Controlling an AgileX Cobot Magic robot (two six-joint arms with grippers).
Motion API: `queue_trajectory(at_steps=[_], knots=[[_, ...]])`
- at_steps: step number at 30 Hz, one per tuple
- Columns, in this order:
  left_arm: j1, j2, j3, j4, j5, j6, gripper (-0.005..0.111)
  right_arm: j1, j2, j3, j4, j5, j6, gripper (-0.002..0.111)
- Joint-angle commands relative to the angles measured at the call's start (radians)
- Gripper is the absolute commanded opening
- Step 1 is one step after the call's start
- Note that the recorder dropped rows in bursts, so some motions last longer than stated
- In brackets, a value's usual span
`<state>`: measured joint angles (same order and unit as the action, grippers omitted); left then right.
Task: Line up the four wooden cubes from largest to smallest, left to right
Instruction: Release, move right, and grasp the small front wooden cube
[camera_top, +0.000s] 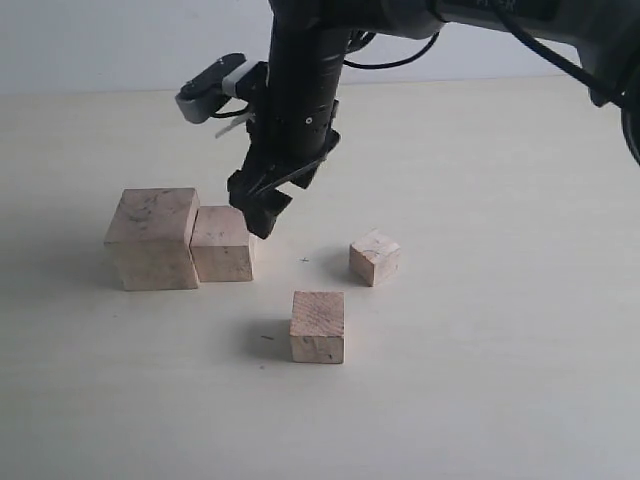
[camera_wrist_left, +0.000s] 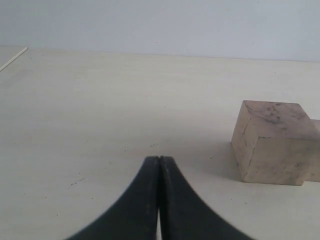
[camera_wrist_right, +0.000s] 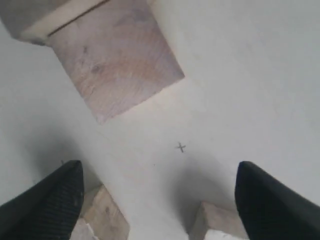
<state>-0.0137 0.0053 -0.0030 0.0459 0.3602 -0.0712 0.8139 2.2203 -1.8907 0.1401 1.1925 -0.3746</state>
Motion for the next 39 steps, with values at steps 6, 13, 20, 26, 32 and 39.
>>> queue_trajectory(at_steps=[6,13,20,26,32,39], knots=[[-0.007,-0.005,0.003,0.000,-0.008,-0.009,0.000,0.000,-0.013,-0.001,0.030,0.029,0.526,0.070],[-0.007,-0.005,0.003,0.000,-0.008,-0.009,0.000,0.000,-0.031,-0.001,0.092,0.029,0.531,0.069],[-0.007,-0.005,0.003,0.000,-0.008,-0.009,0.000,0.000,-0.133,-0.001,0.062,0.029,0.484,0.061],[-0.007,-0.005,0.003,0.000,-0.008,-0.009,0.000,0.000,-0.276,0.035,-0.031,0.029,0.585,0.052],[-0.007,-0.005,0.003,0.000,-0.008,-0.009,0.000,0.000,-0.356,0.365,-0.026,0.029,0.706,0.052],[-0.007,-0.005,0.003,0.000,-0.008,-0.009,0.000,0.000,-0.267,0.411,0.090,0.029,0.771,0.073]])
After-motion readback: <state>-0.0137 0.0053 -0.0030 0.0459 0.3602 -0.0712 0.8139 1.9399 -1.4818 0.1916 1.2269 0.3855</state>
